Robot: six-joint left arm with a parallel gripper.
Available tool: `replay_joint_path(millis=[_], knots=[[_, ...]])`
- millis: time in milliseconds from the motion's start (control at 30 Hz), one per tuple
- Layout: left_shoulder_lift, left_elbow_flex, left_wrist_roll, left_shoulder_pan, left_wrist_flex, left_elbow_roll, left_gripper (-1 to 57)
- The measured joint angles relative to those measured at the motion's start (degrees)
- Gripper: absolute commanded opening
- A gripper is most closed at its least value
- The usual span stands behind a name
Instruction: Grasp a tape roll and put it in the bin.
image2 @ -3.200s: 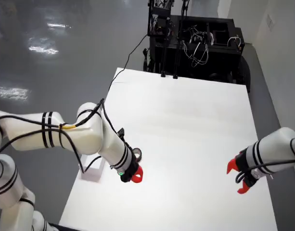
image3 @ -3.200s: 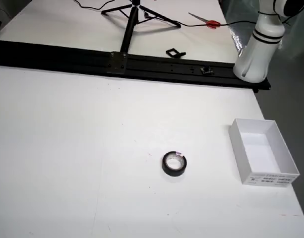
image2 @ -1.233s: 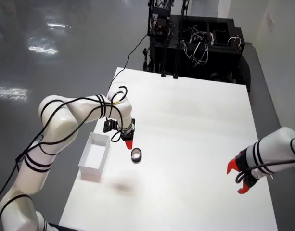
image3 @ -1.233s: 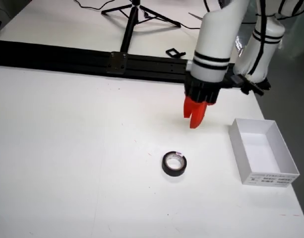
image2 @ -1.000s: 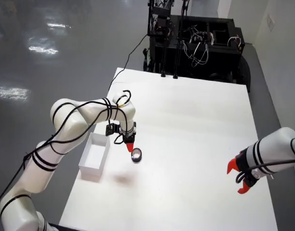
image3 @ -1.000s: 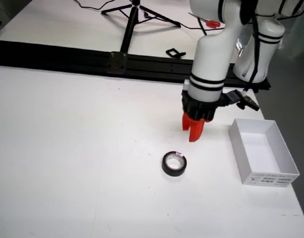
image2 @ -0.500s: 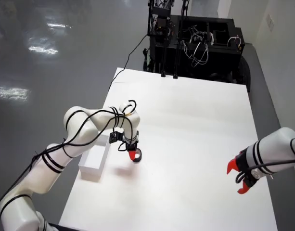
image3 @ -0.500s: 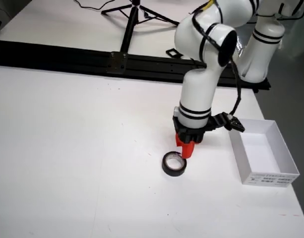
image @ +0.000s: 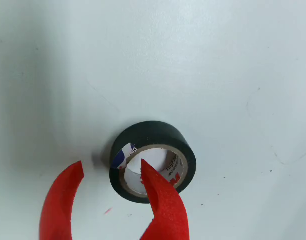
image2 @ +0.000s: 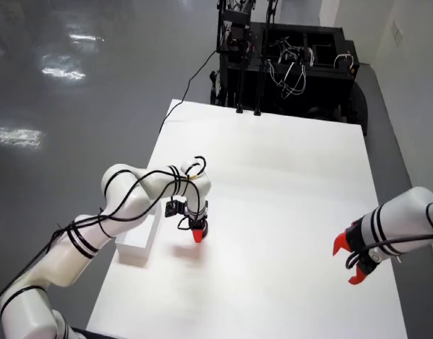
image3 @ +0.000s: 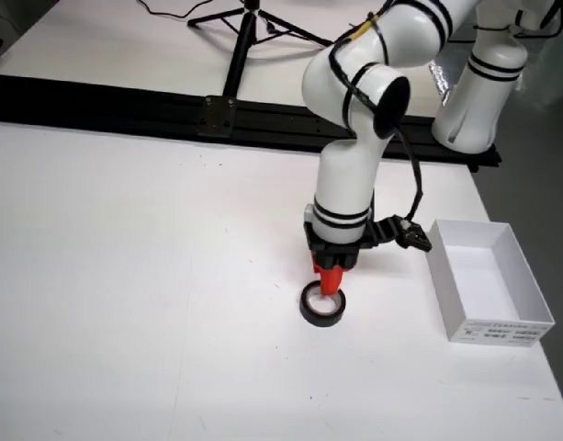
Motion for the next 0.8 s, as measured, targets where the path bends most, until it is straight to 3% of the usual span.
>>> replay_joint_path(millis=[200, 267, 400, 433, 800], knots=[[1.2, -1.5, 0.0, -0.3, 0.1, -0.1, 23.0], [1.4, -1.9, 0.0, -0.3, 0.2, -0.1, 17.7], [2.0, -2.7, 0.1, -0.4, 0.2, -0.1, 0.8], [2.1, -2.8, 0.1, -0.5, 0.2, -0.1, -0.8], [3.5, -5.1, 0.2, -1.0, 1.5, -0.1, -0.7]])
